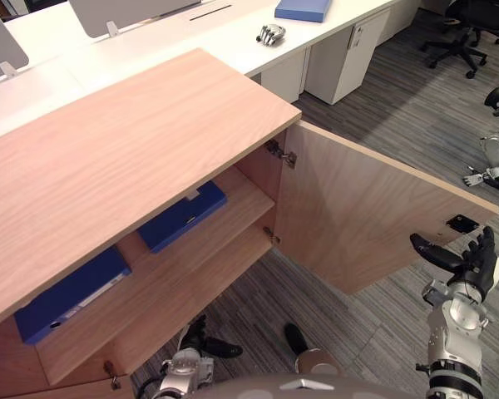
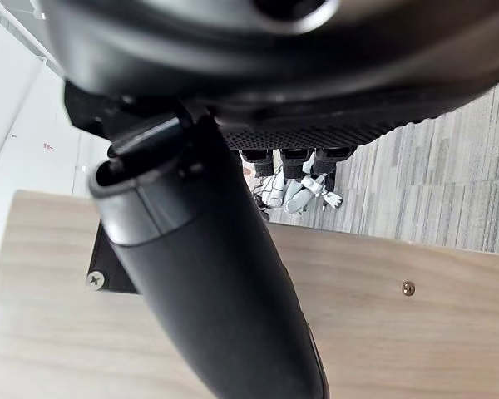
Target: Walk over to the cabinet, pick up the folder, carry it to the office cabinet, place the folder inside the office cabinet, then close the office cabinet door
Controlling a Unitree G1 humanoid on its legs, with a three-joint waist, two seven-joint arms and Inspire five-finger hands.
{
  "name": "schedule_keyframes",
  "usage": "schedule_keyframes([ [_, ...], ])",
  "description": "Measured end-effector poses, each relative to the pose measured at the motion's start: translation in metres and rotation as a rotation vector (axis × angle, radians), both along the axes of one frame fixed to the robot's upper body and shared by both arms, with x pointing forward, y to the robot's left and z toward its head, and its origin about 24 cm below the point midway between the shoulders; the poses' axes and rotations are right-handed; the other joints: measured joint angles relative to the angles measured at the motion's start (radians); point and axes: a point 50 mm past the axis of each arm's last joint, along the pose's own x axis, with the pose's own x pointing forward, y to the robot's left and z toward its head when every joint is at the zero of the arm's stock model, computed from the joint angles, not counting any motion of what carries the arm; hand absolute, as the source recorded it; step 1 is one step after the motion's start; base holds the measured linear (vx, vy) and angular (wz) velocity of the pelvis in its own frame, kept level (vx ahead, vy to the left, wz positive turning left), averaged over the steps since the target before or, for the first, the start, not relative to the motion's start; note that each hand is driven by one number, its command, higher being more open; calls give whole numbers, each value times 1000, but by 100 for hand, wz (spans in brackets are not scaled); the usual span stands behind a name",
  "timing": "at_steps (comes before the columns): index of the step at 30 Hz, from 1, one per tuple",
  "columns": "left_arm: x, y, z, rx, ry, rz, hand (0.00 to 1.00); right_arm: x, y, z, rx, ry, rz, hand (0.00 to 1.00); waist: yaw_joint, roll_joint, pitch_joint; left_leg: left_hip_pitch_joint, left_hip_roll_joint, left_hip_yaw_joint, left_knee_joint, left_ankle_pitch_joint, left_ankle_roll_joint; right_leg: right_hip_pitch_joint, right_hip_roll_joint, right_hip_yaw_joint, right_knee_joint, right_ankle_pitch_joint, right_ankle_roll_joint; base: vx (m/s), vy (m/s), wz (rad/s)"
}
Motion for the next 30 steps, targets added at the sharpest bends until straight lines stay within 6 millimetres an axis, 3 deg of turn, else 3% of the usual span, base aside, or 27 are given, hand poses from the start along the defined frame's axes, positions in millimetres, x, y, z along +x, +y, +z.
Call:
schedule_keyframes([
  [16,-2,-3,-1,14,10,-89,100,11,0,15,-87,-6,69,100,-12,3,11,-27,1,-94,9,1,2,4,-10,-54,-11,4,-2,2,-12,8],
  [23,-1,-4,-1,14,11,-98,100,-1,16,22,-104,-49,95,100,-25,7,13,-27,8,-96,9,1,2,9,-5,-59,-17,9,-2,0,0,0],
  [30,7,-8,1,14,-8,-133,100,-29,54,17,-39,-77,169,100,-37,-3,19,-27,16,-86,18,0,2,9,1,-39,-17,22,-2,-7,-16,-6],
])
